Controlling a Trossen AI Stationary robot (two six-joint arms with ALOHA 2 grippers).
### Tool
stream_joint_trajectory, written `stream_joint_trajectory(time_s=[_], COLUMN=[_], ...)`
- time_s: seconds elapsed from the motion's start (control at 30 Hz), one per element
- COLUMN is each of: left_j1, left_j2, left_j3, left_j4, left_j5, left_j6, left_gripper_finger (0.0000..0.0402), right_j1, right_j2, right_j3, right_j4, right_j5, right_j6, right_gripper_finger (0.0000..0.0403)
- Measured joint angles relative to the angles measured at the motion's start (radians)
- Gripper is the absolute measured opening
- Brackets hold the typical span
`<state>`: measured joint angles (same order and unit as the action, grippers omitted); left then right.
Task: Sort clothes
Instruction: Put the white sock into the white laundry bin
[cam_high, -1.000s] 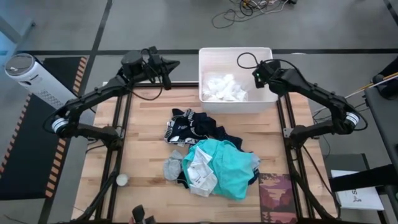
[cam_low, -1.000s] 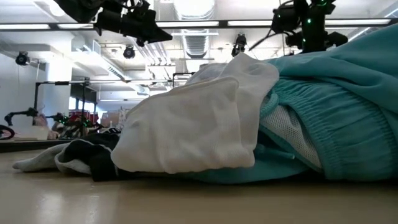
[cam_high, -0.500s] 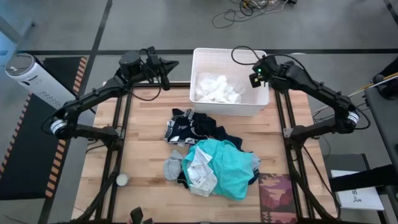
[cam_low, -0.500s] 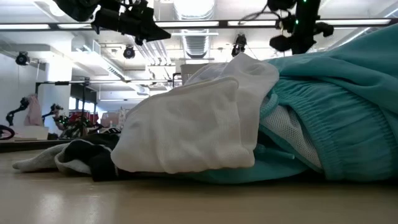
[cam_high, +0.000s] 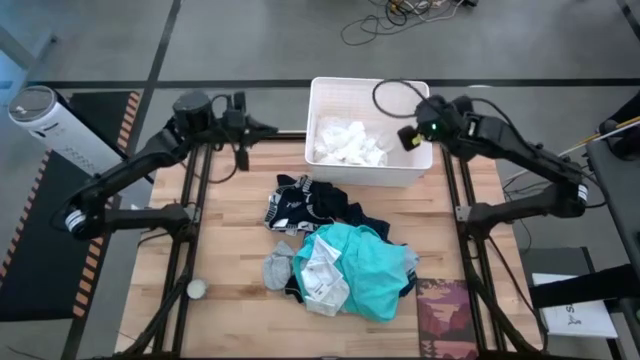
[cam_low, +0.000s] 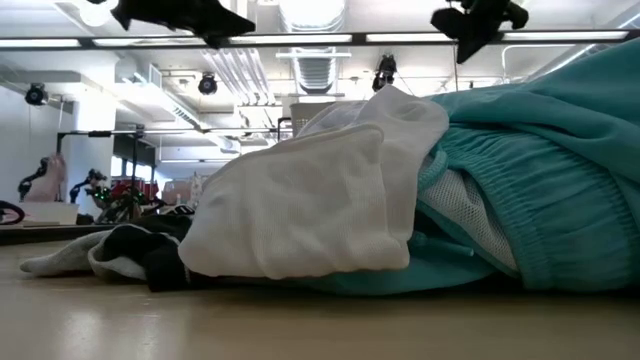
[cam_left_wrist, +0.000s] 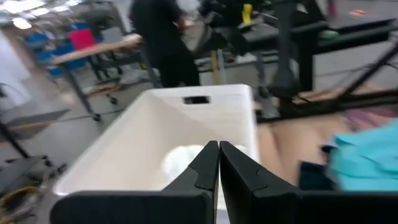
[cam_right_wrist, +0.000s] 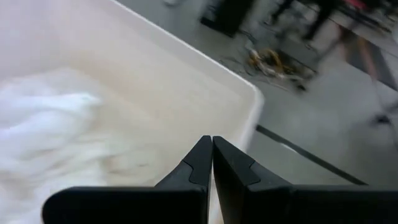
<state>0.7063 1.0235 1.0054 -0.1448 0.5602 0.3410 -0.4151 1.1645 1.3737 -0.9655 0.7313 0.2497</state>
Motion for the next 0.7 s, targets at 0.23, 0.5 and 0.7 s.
stream_joint_trajectory(time_s=[0.23,0.5,0.7], left_j1=[-0.146,-0.346,-0.495], left_j2=[-0.039,-0.026,-0.029], left_j3=[0.0,-0.028,-0.14], left_j4=[-0.176,-0.217,-0.048], left_j5=[0.001,-0.187,-0.288], left_j6=[0.008,-0.034,-0.115], left_gripper_finger=[0.0,0.0,0.0], right_j1=[0.154,0.252,0.27], right_j2=[-0.018,-0.029,-0.054], right_j3=[-0.126,-0.35,-0.533], right_j4=[0.234,0.608,0.892], right_j5=[-0.147,-0.555,-0.795], right_j6=[-0.054,-0.192,-0.256], right_gripper_finger=[0.0,0.0,0.0])
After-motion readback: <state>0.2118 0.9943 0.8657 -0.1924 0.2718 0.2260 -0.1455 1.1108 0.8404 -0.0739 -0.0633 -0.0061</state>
